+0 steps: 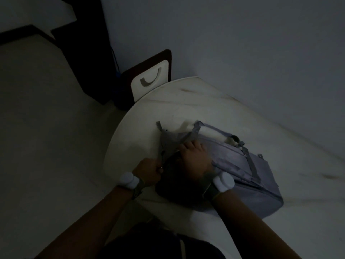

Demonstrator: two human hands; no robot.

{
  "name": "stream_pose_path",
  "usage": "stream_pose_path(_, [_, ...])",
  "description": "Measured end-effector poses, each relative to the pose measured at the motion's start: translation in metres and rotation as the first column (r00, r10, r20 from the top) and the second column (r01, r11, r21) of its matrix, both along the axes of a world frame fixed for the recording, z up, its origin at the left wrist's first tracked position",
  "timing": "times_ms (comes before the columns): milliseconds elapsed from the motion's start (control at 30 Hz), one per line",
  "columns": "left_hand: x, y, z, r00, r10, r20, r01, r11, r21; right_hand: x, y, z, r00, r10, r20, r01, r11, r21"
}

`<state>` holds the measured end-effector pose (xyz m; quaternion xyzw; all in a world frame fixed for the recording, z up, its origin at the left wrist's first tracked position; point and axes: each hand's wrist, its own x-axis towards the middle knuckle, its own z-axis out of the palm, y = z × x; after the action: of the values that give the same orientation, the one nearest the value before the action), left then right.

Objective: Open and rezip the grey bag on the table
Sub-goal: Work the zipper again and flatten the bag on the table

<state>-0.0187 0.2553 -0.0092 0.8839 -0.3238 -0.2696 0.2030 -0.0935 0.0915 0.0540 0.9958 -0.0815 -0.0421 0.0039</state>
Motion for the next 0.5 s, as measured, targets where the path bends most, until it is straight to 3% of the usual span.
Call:
stream_pose_path(133, [0.008, -0.007, 0.012, 0.976, 0.090, -0.199, -0.108, 0.991, -0.080, 0.002, 0.028, -0.007, 0.988, 0.142, 0.054, -0.141, 0.990, -0.032])
stream_pose_path(267, [0.013, -0.013, 0.024, 0.965, 0.133, -0.225, -0.157, 0.983, -0.093, 0.015, 0.040, -0.023, 0.995, -0.019, -0.094, 0.023, 0.999, 0.042])
stream_pose_path(400, [0.014, -0.015, 0.037, 0.990, -0.015, -0.138, 0.001, 0.995, -0.102, 0.024, 0.040, -0.026, 0.986, 0.023, -0.164, 0.007, 0.983, 0.183])
stream_pose_path(500, [0.023, 0.002, 0.035, 0.983, -0.031, -0.182, 0.015, 0.996, -0.089, 0.021, 0.047, -0.024, 0.988, 0.015, -0.153, 0.007, 0.990, 0.142])
